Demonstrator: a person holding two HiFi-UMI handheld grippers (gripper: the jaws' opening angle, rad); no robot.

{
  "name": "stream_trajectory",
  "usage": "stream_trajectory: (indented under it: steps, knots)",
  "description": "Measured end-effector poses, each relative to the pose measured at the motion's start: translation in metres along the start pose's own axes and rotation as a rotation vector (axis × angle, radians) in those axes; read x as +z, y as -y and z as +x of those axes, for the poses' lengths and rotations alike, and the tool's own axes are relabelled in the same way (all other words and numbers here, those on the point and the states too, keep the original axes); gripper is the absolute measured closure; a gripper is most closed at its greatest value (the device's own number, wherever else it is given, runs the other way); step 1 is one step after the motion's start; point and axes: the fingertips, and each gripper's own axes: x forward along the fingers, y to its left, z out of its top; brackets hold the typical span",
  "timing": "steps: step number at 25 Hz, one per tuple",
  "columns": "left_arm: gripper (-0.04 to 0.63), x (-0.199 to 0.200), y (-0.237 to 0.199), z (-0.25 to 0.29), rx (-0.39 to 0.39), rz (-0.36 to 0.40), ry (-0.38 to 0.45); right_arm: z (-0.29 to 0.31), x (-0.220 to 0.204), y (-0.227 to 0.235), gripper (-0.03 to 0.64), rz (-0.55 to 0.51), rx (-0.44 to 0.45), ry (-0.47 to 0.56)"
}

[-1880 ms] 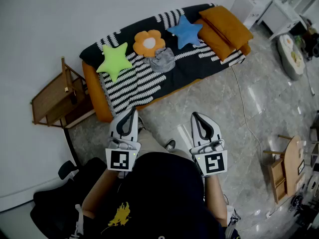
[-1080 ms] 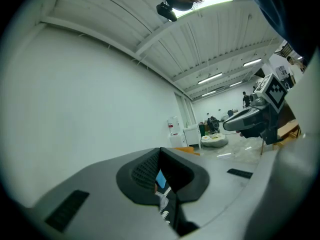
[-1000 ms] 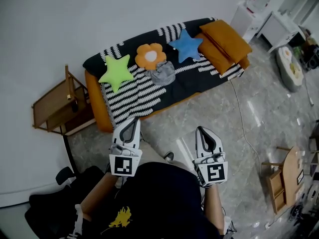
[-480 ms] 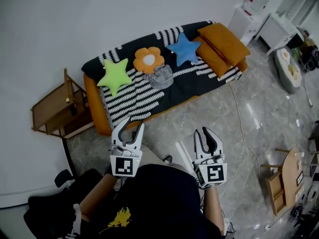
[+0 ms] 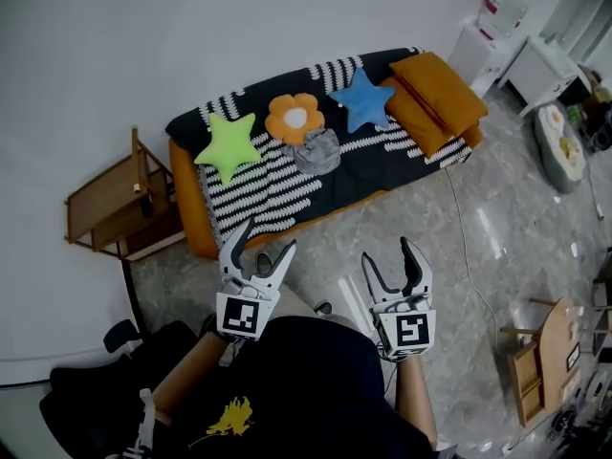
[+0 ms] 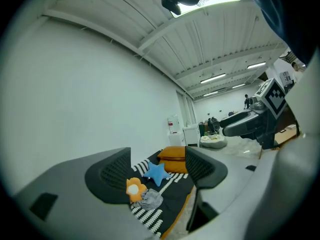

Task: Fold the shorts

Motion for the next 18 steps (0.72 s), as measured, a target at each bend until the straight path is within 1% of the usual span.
stream_trajectory:
  steps: [3,4,5,7,8,9,10,12,15,18]
  knots:
    - [0.239,-0.003,-0.002,0.001,0.013,-0.011,-0.008,0.005,0.003,-0.003,0.247,0.018,0.026,0.018]
    - [0.225,-0.005,-0.002,0.002,0.007,-0.007,-0.011,0.008,0.005,-0.004,0.212,0.025,0.034,0.028]
    - [0.213,-0.006,-0.001,0.004,-0.006,0.003,-0.011,0.01,0.005,-0.005,0.177,0.029,0.04,0.031]
    - [0.177,-0.011,0.003,0.006,-0.055,0.036,-0.021,0.013,0.002,-0.006,0.084,0.032,0.049,0.02]
    - [0.152,-0.016,0.005,0.007,-0.082,0.052,-0.042,0.014,0.001,-0.007,0.041,0.032,0.051,0.014]
    - [0.134,-0.022,0.006,0.008,-0.103,0.061,-0.072,0.014,0.0,-0.006,0.018,0.031,0.05,0.012]
    - [0.125,-0.026,0.007,0.009,-0.115,0.065,-0.098,0.014,0.001,-0.003,0.018,0.032,0.043,0.018]
    - [0.121,-0.025,0.004,0.015,-0.113,0.065,-0.114,0.013,0.005,0.005,0.018,0.037,0.027,0.041]
    - [0.121,-0.023,-0.002,0.019,-0.092,0.054,-0.135,0.011,-0.003,0.014,0.018,0.026,0.016,0.003]
    - [0.123,-0.028,-0.007,0.019,-0.053,0.034,-0.145,0.012,-0.008,0.021,0.018,0.045,-0.001,0.0]
